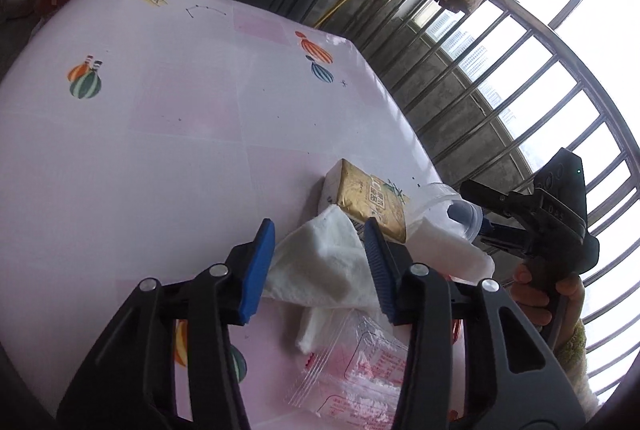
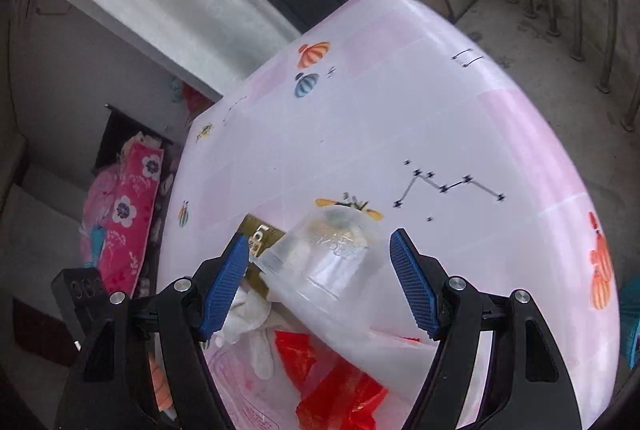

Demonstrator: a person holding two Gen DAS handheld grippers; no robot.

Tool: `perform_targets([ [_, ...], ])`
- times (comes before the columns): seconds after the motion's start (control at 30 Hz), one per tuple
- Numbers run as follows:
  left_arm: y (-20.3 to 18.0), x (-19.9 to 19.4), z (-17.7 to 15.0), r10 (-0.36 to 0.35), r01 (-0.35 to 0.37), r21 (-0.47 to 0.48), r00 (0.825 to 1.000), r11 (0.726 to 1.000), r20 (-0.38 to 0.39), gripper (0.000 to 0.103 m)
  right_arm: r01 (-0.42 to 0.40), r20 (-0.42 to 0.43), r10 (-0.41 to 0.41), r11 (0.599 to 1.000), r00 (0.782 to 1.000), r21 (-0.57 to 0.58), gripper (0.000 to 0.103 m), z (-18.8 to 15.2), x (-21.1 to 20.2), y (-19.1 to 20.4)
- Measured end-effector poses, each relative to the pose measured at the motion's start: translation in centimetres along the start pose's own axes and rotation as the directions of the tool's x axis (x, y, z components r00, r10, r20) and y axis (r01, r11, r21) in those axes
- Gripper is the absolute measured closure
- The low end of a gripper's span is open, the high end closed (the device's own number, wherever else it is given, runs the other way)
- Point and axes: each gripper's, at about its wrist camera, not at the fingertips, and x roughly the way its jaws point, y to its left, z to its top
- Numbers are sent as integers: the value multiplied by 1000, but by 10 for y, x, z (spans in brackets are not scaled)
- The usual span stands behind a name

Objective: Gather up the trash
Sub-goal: 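Grasp the clear plastic bag with the left gripper while the right grasps the white foam strip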

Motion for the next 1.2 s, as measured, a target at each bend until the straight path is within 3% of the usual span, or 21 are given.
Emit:
perform_targets([
  [0.17,-3,11,-9,-39,39,-1,998,999,-47,74,-24,-50,22,999,998,-44,32,-17,2,16],
  [0.47,-8,-20,-44,-96,97,5,991,995,-96,78,-88,-79,90,996,993,26,32,-60,-13,18],
  [0.6,-10,-40,-59,-83,85,24,993,996,-86,78,-103,-65,106,994,992,42,32,-82,-23,16],
  [0.73,-11,-62,-65,-41,43,49,998,998,-52,58,-75,-28,76,996,997,48,32,-89,-37,10],
  [0.87,-11,-91,-79,-7,9,81,1000,997,-20,49,-71,20,71,997,997,31,31,-95,-64,2],
  [1.03,0,-116,-107,12,-10,33,998,999,-59,48,-57,-22,57,998,998,19,31,-120,-70,-7],
  [1.2,-1,-113,-140,-28,23,-30,984,999,-174,48,2,-42,-5,997,999,-75,31,-146,-72,2],
])
